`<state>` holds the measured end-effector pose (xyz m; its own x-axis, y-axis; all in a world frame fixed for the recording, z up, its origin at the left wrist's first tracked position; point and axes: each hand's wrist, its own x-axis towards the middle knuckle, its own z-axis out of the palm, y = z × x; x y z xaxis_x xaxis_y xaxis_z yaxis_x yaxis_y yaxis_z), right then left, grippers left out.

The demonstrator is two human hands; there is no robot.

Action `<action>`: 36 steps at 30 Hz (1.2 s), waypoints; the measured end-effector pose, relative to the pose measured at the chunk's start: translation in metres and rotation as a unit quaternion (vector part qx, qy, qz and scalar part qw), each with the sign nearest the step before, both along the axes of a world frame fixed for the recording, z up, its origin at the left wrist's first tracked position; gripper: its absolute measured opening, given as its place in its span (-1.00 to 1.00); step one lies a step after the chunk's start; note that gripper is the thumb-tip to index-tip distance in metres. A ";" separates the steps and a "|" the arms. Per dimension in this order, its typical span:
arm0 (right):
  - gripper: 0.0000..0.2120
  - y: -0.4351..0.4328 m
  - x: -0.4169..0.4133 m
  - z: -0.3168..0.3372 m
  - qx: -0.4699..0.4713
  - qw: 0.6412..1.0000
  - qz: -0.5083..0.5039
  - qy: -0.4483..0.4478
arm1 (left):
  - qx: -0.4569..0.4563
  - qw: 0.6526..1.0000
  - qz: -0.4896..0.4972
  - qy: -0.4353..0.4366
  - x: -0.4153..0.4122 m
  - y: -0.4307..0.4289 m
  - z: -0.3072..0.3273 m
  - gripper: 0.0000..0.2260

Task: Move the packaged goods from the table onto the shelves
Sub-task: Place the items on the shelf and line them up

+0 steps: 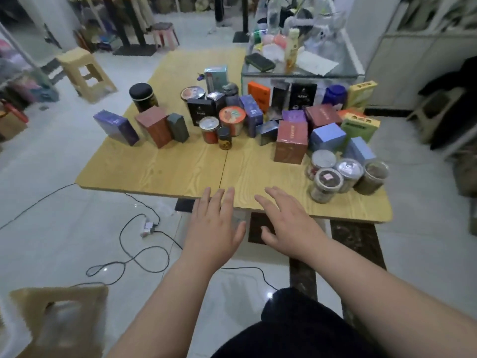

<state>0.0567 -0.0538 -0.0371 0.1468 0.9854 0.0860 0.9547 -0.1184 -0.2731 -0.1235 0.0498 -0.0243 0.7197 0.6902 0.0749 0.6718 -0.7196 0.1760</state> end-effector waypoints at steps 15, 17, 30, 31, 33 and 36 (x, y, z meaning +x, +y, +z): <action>-0.37 0.133 0.086 -0.029 -0.037 0.996 -0.075 0.022 | -0.031 0.997 -0.046 0.061 0.066 0.140 -0.036 -0.27; -0.37 0.171 0.110 -0.032 -0.046 0.996 -0.074 0.018 | -0.039 0.995 -0.043 0.078 0.083 0.170 -0.035 -0.30; -0.45 0.381 0.318 -0.063 -0.176 0.958 -0.225 0.024 | -0.077 0.967 -0.163 0.179 0.297 0.304 -0.069 -0.30; -0.47 0.390 0.328 -0.071 -0.188 0.953 -0.237 0.029 | -0.082 0.965 -0.169 0.182 0.313 0.307 -0.076 -0.31; -0.51 0.407 0.343 -0.085 -0.202 0.945 -0.254 0.033 | -0.093 0.964 -0.167 0.187 0.341 0.312 -0.094 -0.32; -0.50 0.426 0.357 -0.101 -0.217 0.940 -0.263 0.016 | -0.092 0.963 -0.135 0.216 0.368 0.319 -0.116 -0.36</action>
